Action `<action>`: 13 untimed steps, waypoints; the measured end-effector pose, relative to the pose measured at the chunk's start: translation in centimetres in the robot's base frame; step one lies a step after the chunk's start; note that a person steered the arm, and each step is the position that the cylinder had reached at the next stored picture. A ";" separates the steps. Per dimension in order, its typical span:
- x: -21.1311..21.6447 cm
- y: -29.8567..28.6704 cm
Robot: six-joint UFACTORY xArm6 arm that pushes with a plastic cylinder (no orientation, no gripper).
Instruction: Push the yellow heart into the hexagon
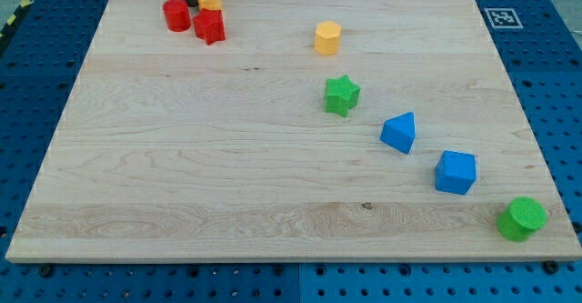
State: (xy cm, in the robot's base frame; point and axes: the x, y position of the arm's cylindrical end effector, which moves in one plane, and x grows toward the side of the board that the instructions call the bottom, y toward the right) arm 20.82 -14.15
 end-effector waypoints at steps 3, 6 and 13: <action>1.6 8.8; 5.0 7.9; 9.1 20.1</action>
State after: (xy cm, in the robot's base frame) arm 29.95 5.94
